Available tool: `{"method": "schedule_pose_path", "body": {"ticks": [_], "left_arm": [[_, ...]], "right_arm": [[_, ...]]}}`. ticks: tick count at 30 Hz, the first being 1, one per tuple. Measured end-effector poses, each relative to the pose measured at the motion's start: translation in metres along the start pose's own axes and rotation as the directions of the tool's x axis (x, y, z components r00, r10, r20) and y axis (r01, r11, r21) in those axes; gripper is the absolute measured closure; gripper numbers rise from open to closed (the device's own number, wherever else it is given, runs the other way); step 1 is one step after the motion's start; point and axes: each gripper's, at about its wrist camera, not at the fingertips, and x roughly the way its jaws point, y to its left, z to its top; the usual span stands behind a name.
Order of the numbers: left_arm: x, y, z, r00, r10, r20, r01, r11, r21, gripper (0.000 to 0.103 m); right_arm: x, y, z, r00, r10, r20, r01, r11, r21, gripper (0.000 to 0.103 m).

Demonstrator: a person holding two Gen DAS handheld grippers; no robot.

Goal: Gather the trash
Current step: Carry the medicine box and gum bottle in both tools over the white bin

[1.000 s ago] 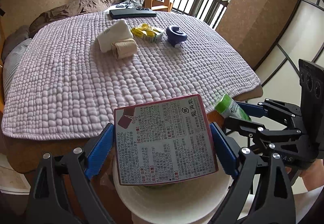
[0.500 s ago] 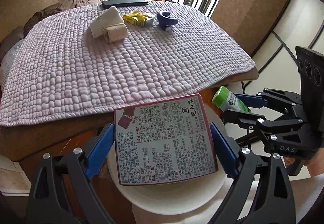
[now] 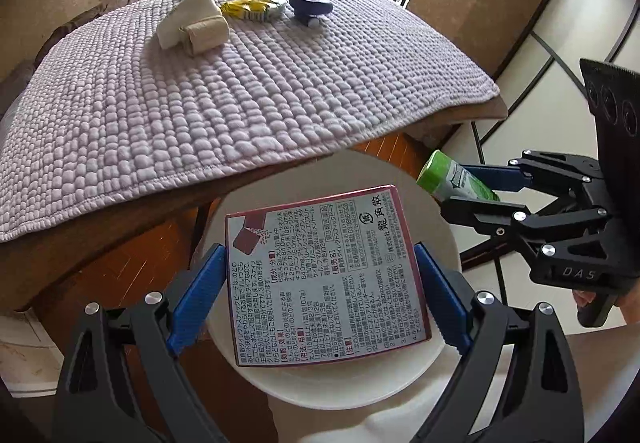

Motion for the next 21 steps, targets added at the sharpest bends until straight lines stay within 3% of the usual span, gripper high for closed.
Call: {"method": "schedule_pose_path", "body": {"ticks": [21], "left_arm": [[0.029,0.004,-0.014,0.997,0.034,-0.067,-0.035,0.999,-0.007,0.01]], "right_arm": [[0.035,-0.002,-0.009,0.998,0.005,-0.066,-0.005,1.0,0.002,0.066]]}}
